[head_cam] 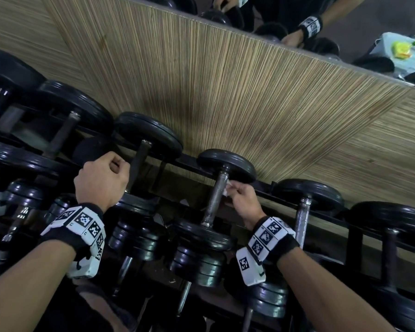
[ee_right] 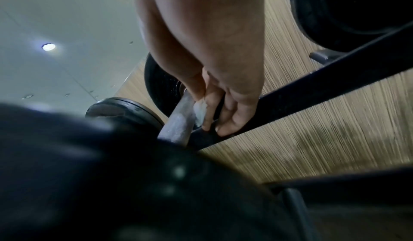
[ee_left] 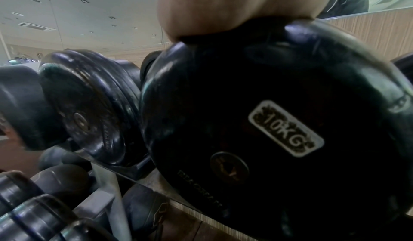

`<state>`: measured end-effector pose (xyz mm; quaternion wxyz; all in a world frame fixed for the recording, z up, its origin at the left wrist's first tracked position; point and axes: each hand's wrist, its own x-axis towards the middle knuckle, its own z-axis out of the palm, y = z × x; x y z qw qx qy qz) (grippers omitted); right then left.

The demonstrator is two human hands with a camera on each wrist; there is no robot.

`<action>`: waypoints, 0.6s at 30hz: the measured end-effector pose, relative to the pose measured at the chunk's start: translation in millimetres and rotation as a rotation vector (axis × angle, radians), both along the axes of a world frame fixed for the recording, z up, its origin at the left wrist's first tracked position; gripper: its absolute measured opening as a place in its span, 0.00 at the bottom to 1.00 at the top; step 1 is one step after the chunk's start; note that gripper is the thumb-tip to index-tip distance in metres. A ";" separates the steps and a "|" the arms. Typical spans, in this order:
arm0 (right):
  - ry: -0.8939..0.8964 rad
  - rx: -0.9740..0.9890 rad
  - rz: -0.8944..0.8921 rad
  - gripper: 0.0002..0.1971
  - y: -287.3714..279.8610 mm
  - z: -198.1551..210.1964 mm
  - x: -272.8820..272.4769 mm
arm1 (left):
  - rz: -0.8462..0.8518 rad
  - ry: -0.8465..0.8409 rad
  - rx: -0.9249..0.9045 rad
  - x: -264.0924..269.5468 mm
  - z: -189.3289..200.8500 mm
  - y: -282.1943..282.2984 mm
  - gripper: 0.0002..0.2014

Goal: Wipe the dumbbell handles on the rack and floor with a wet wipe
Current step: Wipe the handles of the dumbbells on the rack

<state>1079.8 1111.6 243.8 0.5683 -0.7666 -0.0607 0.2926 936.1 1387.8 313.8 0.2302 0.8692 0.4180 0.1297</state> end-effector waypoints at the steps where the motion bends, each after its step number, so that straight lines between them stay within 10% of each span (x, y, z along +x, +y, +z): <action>1: 0.014 -0.012 0.001 0.15 -2.0 -2.7 -5.0 | 0.004 -0.001 -0.001 0.0 -0.4 0.2 0.07; 9: 0.047 -0.071 0.238 0.17 -20.1 8.6 -43.7 | 0.018 0.014 0.000 0.8 1.7 -0.6 0.06; 18: -0.045 -0.069 -0.116 0.10 4.8 3.8 -12.8 | 0.013 0.014 -0.009 0.7 1.1 -0.6 0.07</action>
